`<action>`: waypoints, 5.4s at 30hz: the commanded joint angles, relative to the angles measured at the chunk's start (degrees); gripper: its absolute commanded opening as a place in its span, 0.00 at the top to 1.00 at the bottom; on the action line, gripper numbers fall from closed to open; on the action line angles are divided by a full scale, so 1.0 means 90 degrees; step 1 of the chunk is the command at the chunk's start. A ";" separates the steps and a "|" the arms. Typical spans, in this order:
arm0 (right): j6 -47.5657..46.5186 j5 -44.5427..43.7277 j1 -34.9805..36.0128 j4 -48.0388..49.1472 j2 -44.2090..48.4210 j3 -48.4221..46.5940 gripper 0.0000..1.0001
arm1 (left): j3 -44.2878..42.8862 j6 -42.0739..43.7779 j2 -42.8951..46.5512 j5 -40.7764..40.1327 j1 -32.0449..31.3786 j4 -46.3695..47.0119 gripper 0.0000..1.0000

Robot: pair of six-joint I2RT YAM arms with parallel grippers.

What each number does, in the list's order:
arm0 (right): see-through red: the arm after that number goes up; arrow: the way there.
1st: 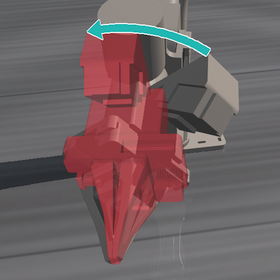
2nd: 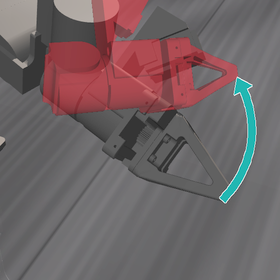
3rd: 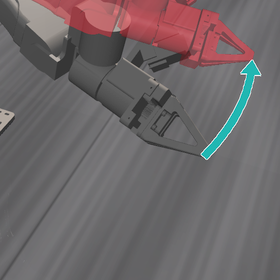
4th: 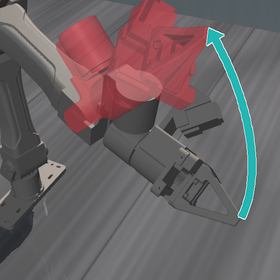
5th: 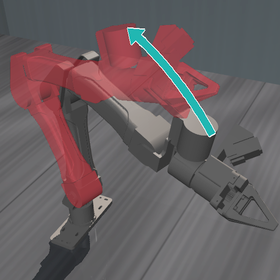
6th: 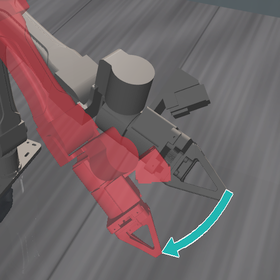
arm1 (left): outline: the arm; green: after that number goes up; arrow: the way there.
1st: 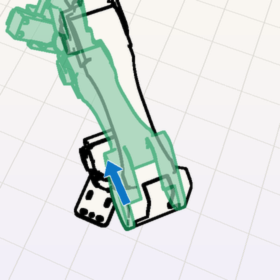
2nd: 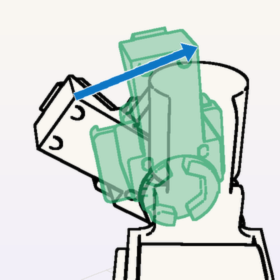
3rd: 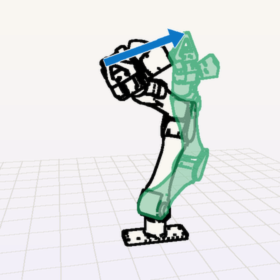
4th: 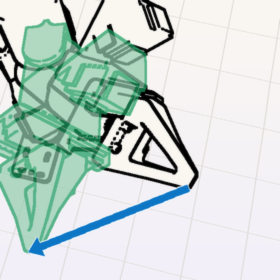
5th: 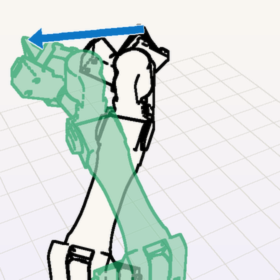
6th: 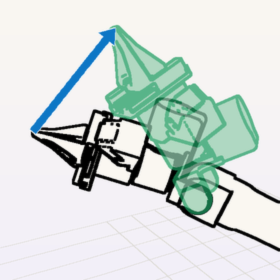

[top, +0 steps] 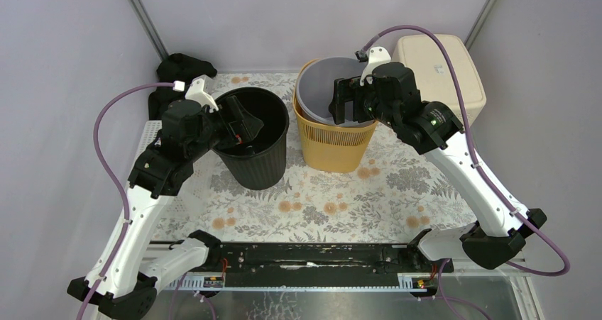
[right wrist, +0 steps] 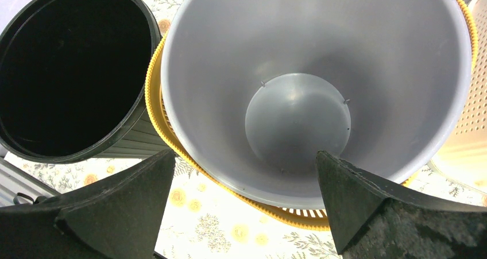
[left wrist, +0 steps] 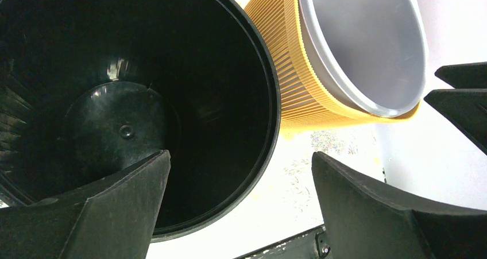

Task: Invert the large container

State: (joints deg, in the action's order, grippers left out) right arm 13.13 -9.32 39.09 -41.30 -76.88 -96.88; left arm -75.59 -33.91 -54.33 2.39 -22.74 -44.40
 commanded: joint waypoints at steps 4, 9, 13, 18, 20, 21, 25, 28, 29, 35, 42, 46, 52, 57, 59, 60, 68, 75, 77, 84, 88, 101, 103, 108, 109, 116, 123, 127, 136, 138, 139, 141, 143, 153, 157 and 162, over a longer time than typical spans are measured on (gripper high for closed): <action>0.0020 0.0101 -0.0031 0.0282 0.0007 -0.0158 0.01 | 0.0040 0.0047 0.0051 0.0013 0.0037 0.0347 0.00; 0.0039 0.0117 -0.0037 0.0302 0.0007 -0.0119 0.01 | 0.0048 0.0057 0.0063 0.0012 0.0041 0.0350 0.00; 0.0054 0.0128 -0.0037 0.0302 0.0007 -0.0129 0.01 | 0.0069 0.0057 0.0083 0.0015 0.0037 0.0352 0.00; 0.0058 0.0140 -0.0042 0.0292 0.0007 -0.0138 0.01 | 0.0102 0.0047 0.0118 0.0004 0.0037 0.0350 0.00; 0.0055 0.0137 -0.0037 0.0297 0.0007 -0.0135 0.01 | 0.0106 0.0047 0.0110 0.0005 0.0042 0.0346 0.00; 0.0055 0.0139 -0.0038 0.0292 -0.0001 -0.0141 0.01 | 0.0099 0.0047 0.0109 0.0002 0.0037 0.0345 0.00; 0.0045 0.0130 -0.0042 0.0285 -0.0003 -0.0158 0.01 | 0.0070 0.0057 0.0070 0.0014 0.0039 0.0362 0.00; 0.0037 0.0125 -0.0037 0.0272 -0.0003 -0.0163 0.01 | 0.0079 0.0057 0.0062 0.0042 0.0037 0.0375 0.00; 0.0036 0.0113 -0.0039 0.0272 -0.0003 -0.0163 0.01 | 0.0085 0.0057 0.0060 0.0037 0.0037 0.0384 0.00; 0.0001 0.0108 -0.0037 0.0258 -0.0019 -0.0202 0.01 | 0.0069 0.0047 0.0014 0.0085 0.0037 0.0423 0.00; 0.0015 0.0140 -0.0036 0.0263 -0.0042 -0.0220 0.01 | 0.0080 0.0047 0.0024 0.0067 0.0036 0.0431 0.00; 0.0016 0.0138 -0.0037 0.0265 -0.0032 -0.0197 0.01 | 0.0092 0.0047 0.0028 0.0075 0.0037 0.0422 0.00; 0.0022 0.0140 -0.0037 0.0272 -0.0032 -0.0205 0.01 | 0.0079 0.0057 0.0018 0.0074 0.0037 0.0438 0.00; 0.0035 0.0138 -0.0037 0.0263 -0.0022 -0.0193 0.01 | 0.0103 0.0052 0.0022 0.0074 0.0037 0.0434 0.00; 0.0035 0.0141 -0.0036 0.0254 -0.0013 -0.0201 0.01 | 0.0096 0.0052 0.0021 0.0083 0.0037 0.0439 0.00; 0.0031 0.0143 -0.0037 0.0260 -0.0012 -0.0189 0.01 | 0.0096 0.0048 0.0016 0.0080 0.0037 0.0436 0.00; 0.0055 0.0134 -0.0037 0.0271 0.0026 -0.0144 0.01 | 0.0091 0.0047 0.0021 0.0096 0.0037 0.0439 0.00; 0.0055 0.0137 -0.0037 0.0287 0.0046 -0.0124 0.01 | 0.0083 0.0037 0.0047 0.0095 0.0037 0.0436 0.00; 0.0055 0.0137 -0.0037 0.0289 0.0046 -0.0115 0.01 | 0.0084 0.0037 0.0052 0.0088 0.0037 0.0436 0.00; 0.0055 0.0154 -0.0039 0.0310 0.0049 -0.0095 0.01 | 0.0100 0.0029 0.0060 0.0075 0.0037 0.0419 0.00; 0.0050 0.0151 -0.0044 0.0320 0.0056 -0.0071 0.01 | 0.0110 0.0028 0.0061 0.0080 0.0037 0.0419 0.00; 0.0057 0.0158 -0.0039 0.0321 0.0056 -0.0066 0.01 | 0.0146 0.0018 0.0057 0.0074 0.0035 0.0422 0.00; 0.0055 0.0166 -0.0037 0.0321 0.0056 -0.0066 0.01 | 0.0131 0.0018 0.0059 0.0074 0.0037 0.0417 0.00; 0.0053 0.0171 -0.0034 0.0321 0.0040 -0.0075 0.01 | 0.0144 0.0028 0.0050 0.0072 0.0037 0.0434 0.00; 0.0054 0.0167 -0.0037 0.0321 0.0037 -0.0075 0.01 | 0.0139 0.0028 0.0041 0.0075 0.0037 0.0439 0.00; 0.0053 0.0167 -0.0039 0.0311 0.0027 -0.0093 0.01 | 0.0135 0.0028 0.0018 0.0099 0.0032 0.0467 0.00; 0.0055 0.0177 -0.0037 0.0318 -0.0007 -0.0129 0.01 | 0.0147 0.0011 -0.0015 0.0141 0.0034 0.0552 0.00; 0.0046 0.0038 -0.0037 0.0199 -0.0285 -0.0421 0.00 | -0.0124 -0.0045 -0.0395 0.0415 0.0037 0.0690 0.00; -0.0016 -0.0387 -0.0606 -0.0797 -0.1480 -0.2440 0.00 | -0.0941 -0.0356 -0.1234 0.0995 -0.0077 0.1220 0.00; 0.0012 -0.0362 -0.0852 -0.0950 -0.1771 -0.2883 0.01 | -0.1081 -0.0445 -0.1412 0.1061 -0.0169 0.1363 0.00; 0.0014 -0.0344 -0.0974 -0.1053 -0.1915 -0.3156 0.02 | -0.1185 -0.0499 -0.1514 0.1080 -0.0252 0.1412 0.00; 0.0015 -0.0302 -0.1218 -0.1200 -0.2246 -0.3525 0.04 | -0.1375 -0.0567 -0.1692 0.1095 -0.0416 0.1508 0.00; 0.0067 -0.0206 -0.1542 -0.1294 -0.2525 -0.3795 0.07 | -0.1590 -0.0610 -0.1866 0.1058 -0.0589 0.1543 0.00; 0.0436 0.1000 -0.2792 -0.0751 -0.2919 -0.3531 0.25 | -0.1913 -0.0875 -0.2428 0.0801 -0.1449 0.1830 0.00; 0.0567 0.1409 -0.3160 -0.0472 -0.3004 -0.3332 0.29 | -0.1863 -0.0862 -0.2603 0.0642 -0.1631 0.1908 0.00; 0.0811 0.1771 -0.3617 -0.0198 -0.3068 -0.3072 0.32 | -0.1747 -0.0852 -0.2645 0.0524 -0.1661 0.1969 0.00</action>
State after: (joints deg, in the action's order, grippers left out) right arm 18.13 2.00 9.19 -47.77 -104.27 -125.67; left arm -91.22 -41.47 -78.50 8.99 -37.30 -31.57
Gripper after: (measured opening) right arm 0.702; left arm 0.998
